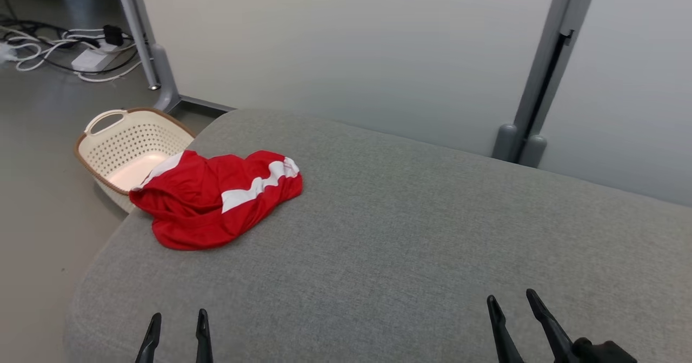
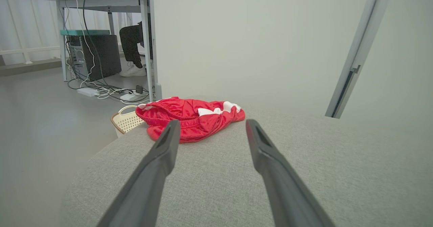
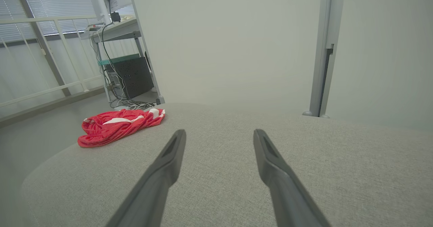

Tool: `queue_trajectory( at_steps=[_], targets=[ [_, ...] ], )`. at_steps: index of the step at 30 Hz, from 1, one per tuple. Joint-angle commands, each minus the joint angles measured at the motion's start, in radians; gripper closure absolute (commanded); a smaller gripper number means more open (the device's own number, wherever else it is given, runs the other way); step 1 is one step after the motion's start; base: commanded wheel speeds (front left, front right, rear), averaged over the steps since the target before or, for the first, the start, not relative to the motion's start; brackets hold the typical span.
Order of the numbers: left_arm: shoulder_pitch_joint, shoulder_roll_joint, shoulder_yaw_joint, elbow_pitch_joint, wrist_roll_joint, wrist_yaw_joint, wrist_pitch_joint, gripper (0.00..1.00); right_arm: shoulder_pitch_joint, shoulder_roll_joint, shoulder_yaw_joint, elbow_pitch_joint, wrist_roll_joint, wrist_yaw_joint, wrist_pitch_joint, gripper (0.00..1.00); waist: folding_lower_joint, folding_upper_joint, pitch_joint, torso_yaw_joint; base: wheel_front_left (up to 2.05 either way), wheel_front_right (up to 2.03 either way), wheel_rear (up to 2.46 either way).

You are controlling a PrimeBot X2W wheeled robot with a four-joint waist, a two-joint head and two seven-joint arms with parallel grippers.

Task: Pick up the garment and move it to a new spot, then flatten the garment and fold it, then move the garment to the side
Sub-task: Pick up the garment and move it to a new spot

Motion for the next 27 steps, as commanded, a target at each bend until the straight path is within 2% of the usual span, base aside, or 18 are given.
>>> queue_trajectory(
  at_steps=[1, 8, 11, 14, 18, 22, 27],
  targets=[
    [0.001, 0.002, 0.004, -0.013, -0.008, 0.012, -0.002, 0.0, -0.023, -0.011, 0.007, 0.002, 0.004, -0.001, -0.001, 0.0, 0.0, -0.0001, 0.033, 0.048, 0.0, 0.0, 0.0],
    [0.001, 0.002, 0.003, -0.044, -0.029, 0.049, -0.002, 0.0, -0.069, -0.031, 0.036, 0.021, 0.016, -0.001, -0.001, 0.0, 0.0, -0.0001, 0.069, 0.08, 0.0, 0.0, 0.0],
    [-0.03, 0.002, 0.0, -0.044, -0.017, 0.04, -0.002, 0.0, -0.076, -0.036, 0.038, 0.022, 0.021, -0.001, -0.001, 0.0, 0.0, -0.0001, 0.081, 0.088, 0.0, 0.0, 0.0],
    [-0.092, 0.002, -0.003, -0.018, 0.004, 0.008, -0.002, 0.0, -0.068, -0.046, 0.038, 0.023, 0.021, -0.001, -0.001, 0.0, 0.0, -0.0001, 0.095, 0.095, 0.0, 0.0, 0.0],
    [-0.241, 0.002, 0.009, 0.082, 0.029, -0.054, -0.002, 0.0, -0.056, -0.076, 0.023, 0.014, 0.009, -0.001, -0.001, 0.0, 0.0, -0.0001, 0.137, 0.097, 0.0, 0.0, 0.0],
    [-0.426, 0.01, 0.01, 0.262, 0.027, -0.108, -0.001, 0.0, -0.071, -0.121, 0.005, -0.01, -0.003, -0.001, -0.001, 0.0, 0.0, -0.0001, 0.209, 0.077, 0.0, 0.0, 0.0],
    [-0.706, 0.016, 0.005, 0.488, 0.033, -0.108, 0.031, 0.0, -0.12, -0.207, -0.003, -0.039, -0.006, -0.001, -0.001, 0.0, 0.0, -0.0001, 0.331, 0.018, 0.0, 0.0, 0.0]
  ],
)
